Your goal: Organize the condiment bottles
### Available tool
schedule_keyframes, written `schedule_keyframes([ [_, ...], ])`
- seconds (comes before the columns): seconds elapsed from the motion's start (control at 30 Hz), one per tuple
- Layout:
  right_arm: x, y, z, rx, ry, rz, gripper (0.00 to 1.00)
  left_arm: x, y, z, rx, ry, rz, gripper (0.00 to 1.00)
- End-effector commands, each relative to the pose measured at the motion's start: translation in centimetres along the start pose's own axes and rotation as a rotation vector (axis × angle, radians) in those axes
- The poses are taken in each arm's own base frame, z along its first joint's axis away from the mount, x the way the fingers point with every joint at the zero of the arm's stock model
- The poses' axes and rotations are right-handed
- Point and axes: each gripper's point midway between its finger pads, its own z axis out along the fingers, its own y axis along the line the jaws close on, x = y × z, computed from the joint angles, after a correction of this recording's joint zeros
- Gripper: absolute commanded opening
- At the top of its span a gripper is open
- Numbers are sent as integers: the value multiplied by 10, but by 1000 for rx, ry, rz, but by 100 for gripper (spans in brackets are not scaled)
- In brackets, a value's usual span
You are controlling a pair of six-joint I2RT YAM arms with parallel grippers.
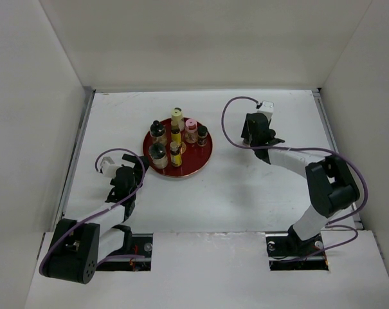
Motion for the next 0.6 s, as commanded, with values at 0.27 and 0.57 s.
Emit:
schedule_keyframes([
  [0.27,-31,92,-100,-321,-102,21,36,-11,-18,1,57,-41,-12,100],
  [0.57,-8,215,-144,-559,-104,-39,35,-14,-17,-2,62,-49,-19,100],
])
